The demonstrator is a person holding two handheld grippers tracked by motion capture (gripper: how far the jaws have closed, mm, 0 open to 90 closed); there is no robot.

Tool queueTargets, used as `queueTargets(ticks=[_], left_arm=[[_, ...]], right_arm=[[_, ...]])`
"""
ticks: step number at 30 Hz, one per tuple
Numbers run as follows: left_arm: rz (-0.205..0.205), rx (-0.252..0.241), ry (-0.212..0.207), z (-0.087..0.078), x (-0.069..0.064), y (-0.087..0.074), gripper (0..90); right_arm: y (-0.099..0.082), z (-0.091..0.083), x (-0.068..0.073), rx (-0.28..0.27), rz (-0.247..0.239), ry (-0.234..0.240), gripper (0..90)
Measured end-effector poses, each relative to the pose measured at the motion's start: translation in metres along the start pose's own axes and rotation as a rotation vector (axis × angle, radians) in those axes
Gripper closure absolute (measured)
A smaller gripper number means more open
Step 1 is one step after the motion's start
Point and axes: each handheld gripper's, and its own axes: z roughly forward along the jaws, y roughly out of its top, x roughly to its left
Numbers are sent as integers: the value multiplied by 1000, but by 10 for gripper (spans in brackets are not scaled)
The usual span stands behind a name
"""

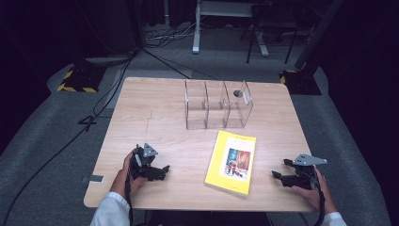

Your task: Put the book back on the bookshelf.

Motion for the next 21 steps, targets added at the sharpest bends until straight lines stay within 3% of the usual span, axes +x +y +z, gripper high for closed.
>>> queueTargets(ticks=[7, 11, 12, 17, 21], left_arm=[[0, 6, -8, -3, -3, -2, 3], [34, 6, -30, -6, -7, -6, 3], [57, 1, -59, -7, -12, -9, 3], [123, 5, -123, -8, -19, -10, 3], [155, 7, -140, -6, -24, -7, 3]], right_arm=[[0, -1, 1, 6, -2, 0, 229], [2, -2, 2, 31, -22, 21, 229], [3, -2, 2, 43, -31, 30, 229], [7, -1, 8, 68, -61, 59, 238], [17, 3, 14, 111, -107, 102, 262]])
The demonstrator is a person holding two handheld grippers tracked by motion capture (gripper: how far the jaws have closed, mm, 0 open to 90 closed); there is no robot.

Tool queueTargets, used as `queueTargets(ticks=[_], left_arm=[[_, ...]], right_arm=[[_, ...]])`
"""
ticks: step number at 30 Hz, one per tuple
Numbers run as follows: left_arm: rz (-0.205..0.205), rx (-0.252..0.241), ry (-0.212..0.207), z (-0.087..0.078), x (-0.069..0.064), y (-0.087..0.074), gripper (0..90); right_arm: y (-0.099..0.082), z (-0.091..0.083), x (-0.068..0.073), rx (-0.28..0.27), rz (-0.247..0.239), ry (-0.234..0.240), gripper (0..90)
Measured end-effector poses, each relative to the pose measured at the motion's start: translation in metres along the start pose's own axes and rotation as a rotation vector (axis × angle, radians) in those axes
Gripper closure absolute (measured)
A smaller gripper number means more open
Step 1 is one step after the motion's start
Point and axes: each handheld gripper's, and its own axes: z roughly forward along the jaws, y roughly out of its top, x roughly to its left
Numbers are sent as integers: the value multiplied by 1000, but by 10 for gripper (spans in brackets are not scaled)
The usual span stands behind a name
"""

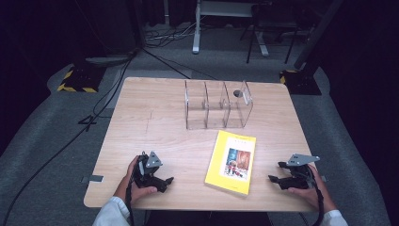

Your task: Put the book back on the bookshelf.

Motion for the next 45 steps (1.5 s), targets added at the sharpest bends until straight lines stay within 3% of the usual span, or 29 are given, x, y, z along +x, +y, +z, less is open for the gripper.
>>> queueTargets(ticks=[3, 10, 17, 26, 35, 40, 42, 45], left_arm=[[13, -2, -16, 2, -3, 2, 3], [22, -2, -29, 5, -10, 5, 3], [41, 1, -45, 9, -17, 10, 3], [56, 1, -54, 12, -20, 13, 3], [50, 0, -54, 12, -22, 13, 4], [60, -1, -56, 13, -24, 14, 5], [60, -3, -56, 13, -24, 14, 5], [60, -3, -55, 13, -24, 14, 5]], right_arm=[[13, 6, 6, 44, -59, 8, 259], [31, 17, 17, 79, -103, 43, 264], [53, 32, 24, 159, -134, 104, 267], [65, 36, 34, 253, -190, 135, 235], [65, 38, 38, 239, -203, 143, 201], [59, 37, 40, 169, -184, 162, 221], [58, 36, 41, 147, -177, 184, 267], [57, 32, 43, 104, -179, 175, 266]])
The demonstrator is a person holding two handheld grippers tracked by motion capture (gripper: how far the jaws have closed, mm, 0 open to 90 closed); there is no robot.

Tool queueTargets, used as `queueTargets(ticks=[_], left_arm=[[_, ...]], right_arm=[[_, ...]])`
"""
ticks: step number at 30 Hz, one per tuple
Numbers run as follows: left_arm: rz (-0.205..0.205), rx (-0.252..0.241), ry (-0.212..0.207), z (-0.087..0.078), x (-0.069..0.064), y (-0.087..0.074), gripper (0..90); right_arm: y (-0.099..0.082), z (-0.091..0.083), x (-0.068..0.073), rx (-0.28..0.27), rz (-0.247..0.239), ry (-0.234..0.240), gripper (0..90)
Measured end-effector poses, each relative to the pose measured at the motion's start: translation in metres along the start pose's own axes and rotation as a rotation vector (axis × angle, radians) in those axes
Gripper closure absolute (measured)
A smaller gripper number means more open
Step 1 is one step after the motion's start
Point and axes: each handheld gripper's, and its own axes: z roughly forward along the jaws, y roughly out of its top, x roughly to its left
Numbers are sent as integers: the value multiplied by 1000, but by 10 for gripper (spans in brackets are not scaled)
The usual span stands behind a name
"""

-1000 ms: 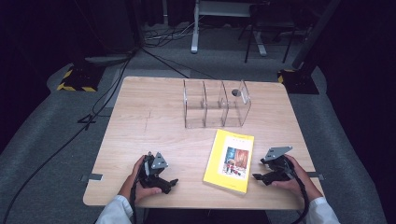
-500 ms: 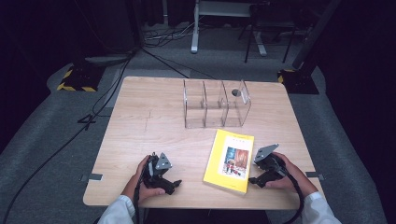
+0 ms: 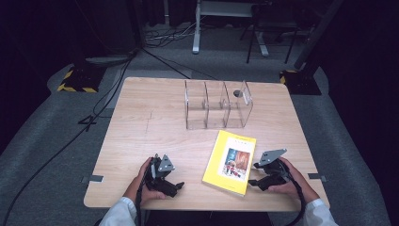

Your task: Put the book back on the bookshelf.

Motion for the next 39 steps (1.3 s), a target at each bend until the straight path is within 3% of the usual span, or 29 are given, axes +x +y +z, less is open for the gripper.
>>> queueTargets(ticks=[8, 11, 13, 16, 17, 18, 28, 35, 39], left_arm=[[2, 2, -1, 0, -1, 0, 7], [9, 5, -7, 0, -1, 0, 7], [12, 4, -9, 0, -1, 1, 7], [12, 3, -9, 0, -1, 0, 7], [13, 0, -9, 0, -1, 0, 7], [13, 1, -9, 0, -1, 0, 7], [18, 1, -17, 2, -4, 2, 3], [20, 4, -22, 3, -5, 3, 3], [25, 2, -25, 5, -8, 5, 3]], right_arm=[[2, -11, 6, -114, 22, 28, 267], [5, -13, 10, -150, 23, 77, 268], [6, -12, 13, -120, -4, 41, 267], [4, -12, 14, -96, -10, 32, 262], [3, -12, 14, -75, -16, 23, 262], [2, -9, 16, -10, -31, -6, 285], [11, 3, 26, 135, -82, -19, 340], [12, 4, 28, 147, -101, 27, 342], [9, 7, 28, 98, -83, 28, 291]])
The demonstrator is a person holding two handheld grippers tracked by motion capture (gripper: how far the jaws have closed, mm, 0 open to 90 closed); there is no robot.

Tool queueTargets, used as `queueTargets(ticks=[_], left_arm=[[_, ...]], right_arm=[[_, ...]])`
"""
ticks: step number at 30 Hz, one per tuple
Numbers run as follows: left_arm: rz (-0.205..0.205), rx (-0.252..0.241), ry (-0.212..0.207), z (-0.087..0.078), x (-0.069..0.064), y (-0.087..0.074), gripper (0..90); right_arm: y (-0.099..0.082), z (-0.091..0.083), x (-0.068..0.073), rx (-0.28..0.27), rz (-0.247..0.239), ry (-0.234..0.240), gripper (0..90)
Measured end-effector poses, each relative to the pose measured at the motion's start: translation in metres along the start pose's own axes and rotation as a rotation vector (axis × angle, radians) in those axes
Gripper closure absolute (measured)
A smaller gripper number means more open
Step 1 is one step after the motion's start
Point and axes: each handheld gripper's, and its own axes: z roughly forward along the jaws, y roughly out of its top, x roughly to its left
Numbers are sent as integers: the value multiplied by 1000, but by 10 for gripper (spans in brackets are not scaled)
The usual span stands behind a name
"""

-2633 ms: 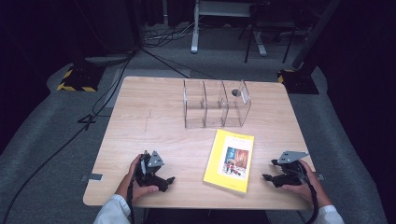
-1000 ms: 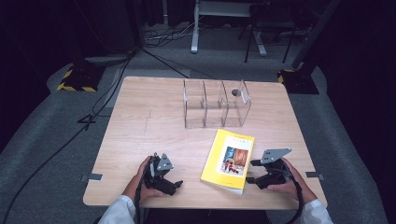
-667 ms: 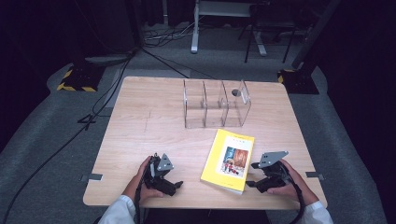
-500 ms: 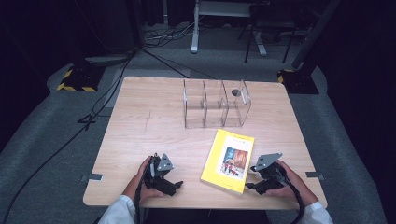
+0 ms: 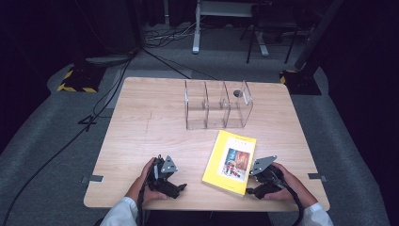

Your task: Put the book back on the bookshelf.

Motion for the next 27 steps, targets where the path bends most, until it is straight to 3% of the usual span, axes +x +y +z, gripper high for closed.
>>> queueTargets(ticks=[9, 10, 12, 14, 16, 19, 27], left_arm=[[9, 3, -10, 3, -10, 6, 24], [15, -2, -17, 3, -13, 8, 51], [45, -23, -71, 3, -20, 14, 224], [72, -42, -67, 3, -30, 21, 158], [86, -69, -92, 6, -40, 31, 163], [133, -95, -113, 13, -56, 47, 162], [177, -129, -136, 34, -82, 73, 165]], right_arm=[[2, 0, 2, -154, 49, -12, 282], [3, 0, 3, -167, 50, -16, 282], [6, -2, 3, -201, 61, -23, 285], [9, -4, 4, -239, 73, -23, 284], [12, -9, 3, -286, 96, -18, 285], [15, -12, 3, -317, 114, -15, 287], [28, -18, 2, -384, 162, -26, 287]])
